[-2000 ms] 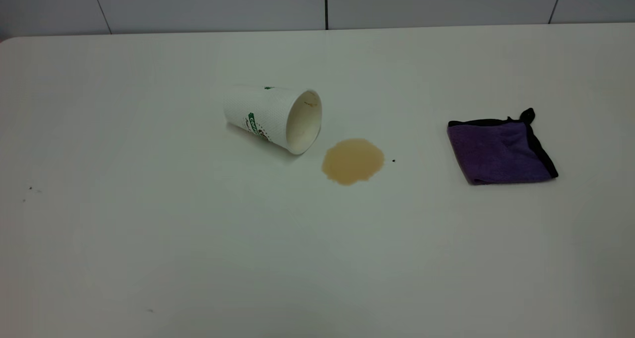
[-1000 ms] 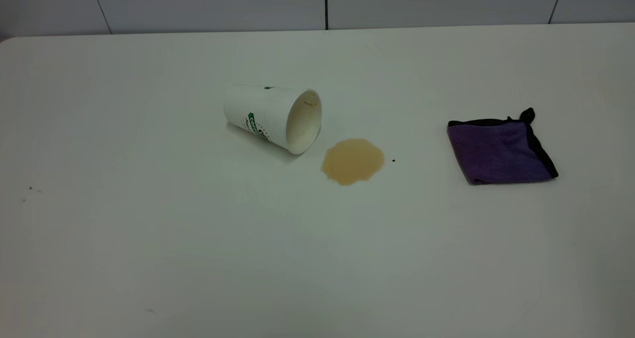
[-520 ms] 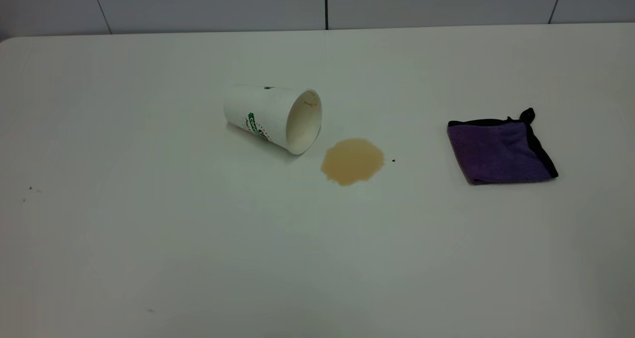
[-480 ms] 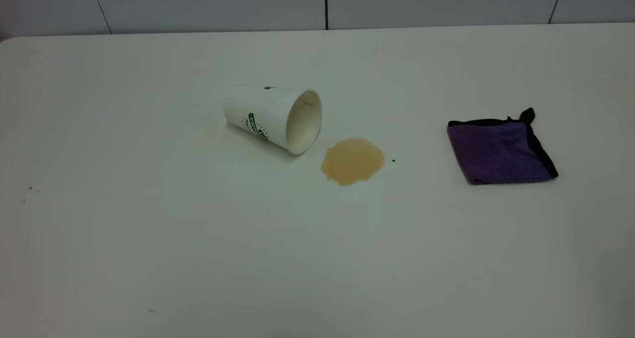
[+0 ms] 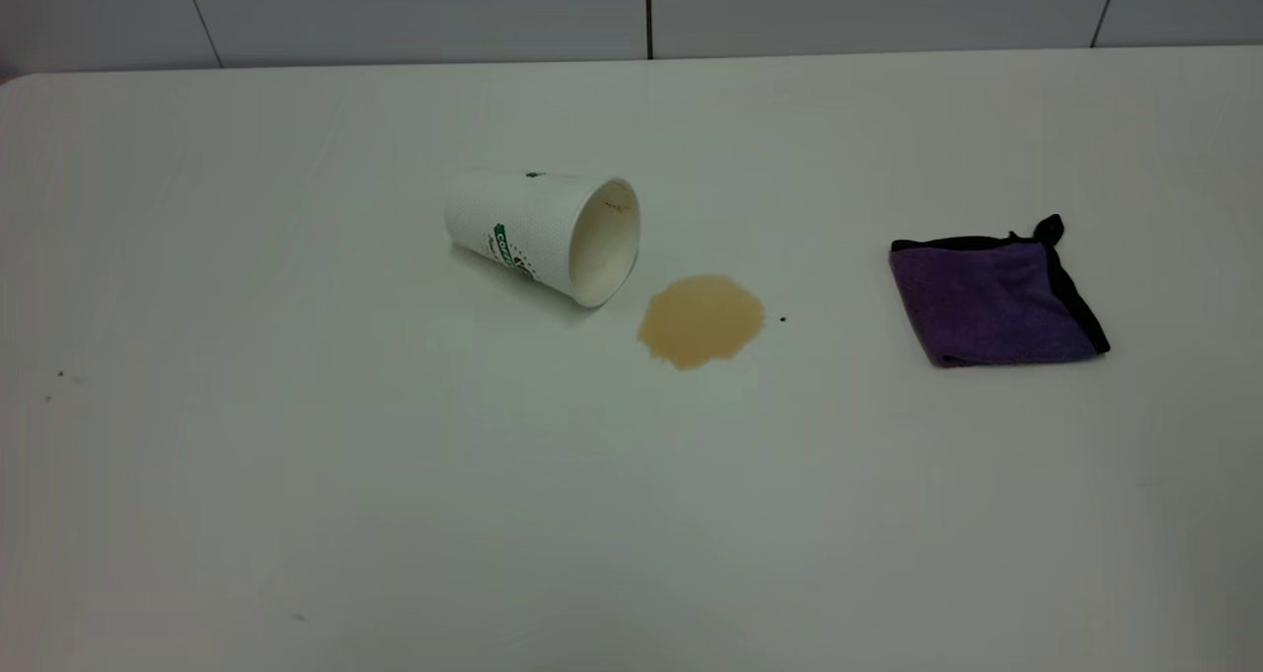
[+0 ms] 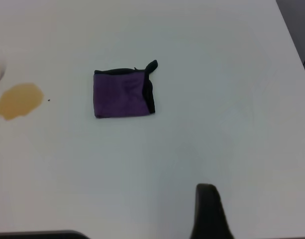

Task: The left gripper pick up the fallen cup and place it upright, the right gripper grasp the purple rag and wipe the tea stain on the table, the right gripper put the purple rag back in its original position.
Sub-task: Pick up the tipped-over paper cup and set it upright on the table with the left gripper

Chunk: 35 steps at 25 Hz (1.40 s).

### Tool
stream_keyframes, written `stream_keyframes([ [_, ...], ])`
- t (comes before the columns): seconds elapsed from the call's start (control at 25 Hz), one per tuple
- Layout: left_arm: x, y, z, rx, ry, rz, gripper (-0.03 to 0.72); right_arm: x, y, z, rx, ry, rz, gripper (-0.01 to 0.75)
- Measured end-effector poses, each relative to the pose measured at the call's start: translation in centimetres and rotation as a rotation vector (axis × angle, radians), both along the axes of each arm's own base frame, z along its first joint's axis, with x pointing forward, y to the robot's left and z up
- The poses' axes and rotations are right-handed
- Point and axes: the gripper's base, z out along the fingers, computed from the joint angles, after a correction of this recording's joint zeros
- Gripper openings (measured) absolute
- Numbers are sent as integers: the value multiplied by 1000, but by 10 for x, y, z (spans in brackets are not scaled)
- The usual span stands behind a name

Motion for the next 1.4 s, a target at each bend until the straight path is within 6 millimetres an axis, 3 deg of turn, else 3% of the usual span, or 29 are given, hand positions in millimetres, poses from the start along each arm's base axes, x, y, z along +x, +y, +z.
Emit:
stream_keyframes([
  [0.2, 52, 0, 5, 9, 71, -13, 427, 0, 0, 0, 0, 0, 0, 532],
  [0.48, 140, 0, -6, 25, 194, -45, 420, 0, 0, 0, 0, 0, 0, 532],
  [0.68, 201, -17, -21, 63, 284, -161, 420, 0, 0, 0, 0, 0, 0, 532],
  [0.88, 250, -60, -49, 92, 379, -310, 420, 0, 0, 0, 0, 0, 0, 532],
  [1.08, 286, -117, -87, 141, 477, -460, 420, 0, 0, 0, 0, 0, 0, 532],
  [1.16, 296, -141, -106, 159, 520, -498, 420, 0, 0, 0, 0, 0, 0, 532],
  [1.4, 319, -214, -136, 299, 573, -564, 420, 0, 0, 0, 0, 0, 0, 532],
])
